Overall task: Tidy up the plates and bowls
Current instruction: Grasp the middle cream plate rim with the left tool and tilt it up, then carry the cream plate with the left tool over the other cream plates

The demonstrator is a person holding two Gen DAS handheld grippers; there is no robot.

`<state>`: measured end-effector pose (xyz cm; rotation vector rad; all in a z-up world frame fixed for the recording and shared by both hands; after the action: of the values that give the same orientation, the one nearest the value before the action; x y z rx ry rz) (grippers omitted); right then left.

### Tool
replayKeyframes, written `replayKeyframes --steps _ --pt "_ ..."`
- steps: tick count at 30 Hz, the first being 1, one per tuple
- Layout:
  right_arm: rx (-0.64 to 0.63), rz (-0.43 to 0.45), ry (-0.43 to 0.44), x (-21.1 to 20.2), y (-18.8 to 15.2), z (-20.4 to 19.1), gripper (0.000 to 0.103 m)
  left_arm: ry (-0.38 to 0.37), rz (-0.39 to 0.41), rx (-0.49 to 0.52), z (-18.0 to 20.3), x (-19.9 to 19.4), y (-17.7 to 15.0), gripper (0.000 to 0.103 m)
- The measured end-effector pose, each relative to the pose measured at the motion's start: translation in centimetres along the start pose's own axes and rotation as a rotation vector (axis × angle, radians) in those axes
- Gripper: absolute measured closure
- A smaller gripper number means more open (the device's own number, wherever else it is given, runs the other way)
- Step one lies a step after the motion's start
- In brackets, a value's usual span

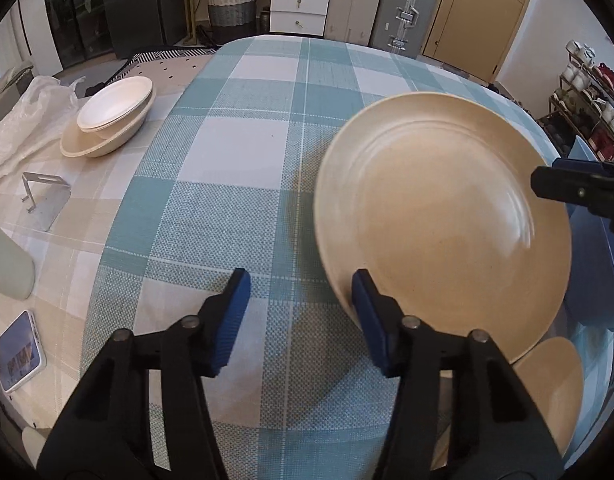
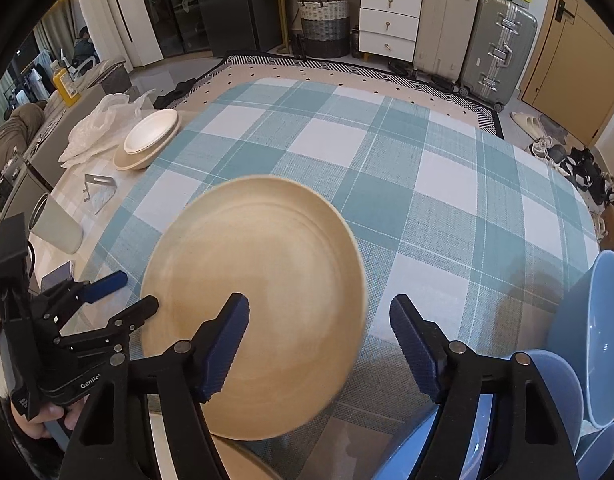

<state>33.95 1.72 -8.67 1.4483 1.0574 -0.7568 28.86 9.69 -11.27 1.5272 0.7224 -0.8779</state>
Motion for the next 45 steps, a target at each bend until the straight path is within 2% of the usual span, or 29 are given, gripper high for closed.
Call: replayKeyframes --steps 2,4,11,14,16,18,24,26,28,30,33,38,40,45 --pt "-0.002 -0.005 -0.003 0.2 -0.1 0.2 0.033 -0.011 0.004 -0.001 0.2 0.0 0.0 0.054" --pt "-0.004 0.001 -0.006 0.3 -0.1 0.2 0.041 0.001 0.005 0.003 0.2 0.0 0.1 0.055" --pt "-0.016 -0.011 -0.02 0.9 -0.4 0.3 0.055 -0.022 0.012 0.003 0.4 0.0 0.1 0.063" --pt "-0.03 -0.018 -0.03 1.2 -0.7 0.2 0.065 -0.039 0.017 0.009 0.6 0.0 0.1 0.072" --pt "-0.037 -0.013 -0.036 1.2 -0.8 0.2 0.069 -0.071 0.023 0.004 0.8 0.0 0.2 0.086" --pt "-0.034 -0.003 -0.037 1.2 -0.8 0.2 0.073 -0.086 0.022 0.002 1.0 -0.1 0.3 0.091" --pt "-0.032 0.016 -0.029 0.8 -0.9 0.5 0.081 -0.091 0.053 0.005 1.2 -0.8 0.7 0.091" --pt "-0.034 -0.003 0.003 0.9 -1.3 0.1 0.082 -0.081 0.045 0.012 1.4 -1.0 0.9 0.091" --pt "-0.053 0.023 -0.05 0.8 -1.5 0.0 0.081 -0.076 0.046 0.014 1.3 -0.8 0.9 0.09" --pt "-0.046 0.015 -0.047 0.8 -1.6 0.2 0.081 -0.076 0.036 0.009 1.2 -0.7 0.8 0.091" --pt "-0.026 0.018 -0.089 0.9 -1.3 1.2 0.079 -0.057 0.021 0.021 1.3 -0.3 0.5 0.09" --pt "-0.001 0.011 -0.088 1.2 -1.3 1.8 0.075 -0.058 0.019 0.011 1.2 -0.1 0.1 0.089" --pt "0.0 0.008 -0.077 1.2 -1.3 1.7 0.069 -0.058 0.019 0.014 1.2 0.0 0.1 0.089" --pt "-0.013 0.019 -0.06 1.1 -1.3 1.2 0.069 -0.062 0.02 0.018 1.2 0.1 0.2 0.088"
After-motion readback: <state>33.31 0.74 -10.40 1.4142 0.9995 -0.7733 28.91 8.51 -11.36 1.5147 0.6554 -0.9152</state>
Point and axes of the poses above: each gripper's, at about its wrist camera, not at the fingertips, and x roughly the way its jaws point, z to its right, y to its top, the point moved 5 cm from there along x, roughly the way its jaws point, and after that the axes turned 15 degrees about x, right-handed, at the moved point
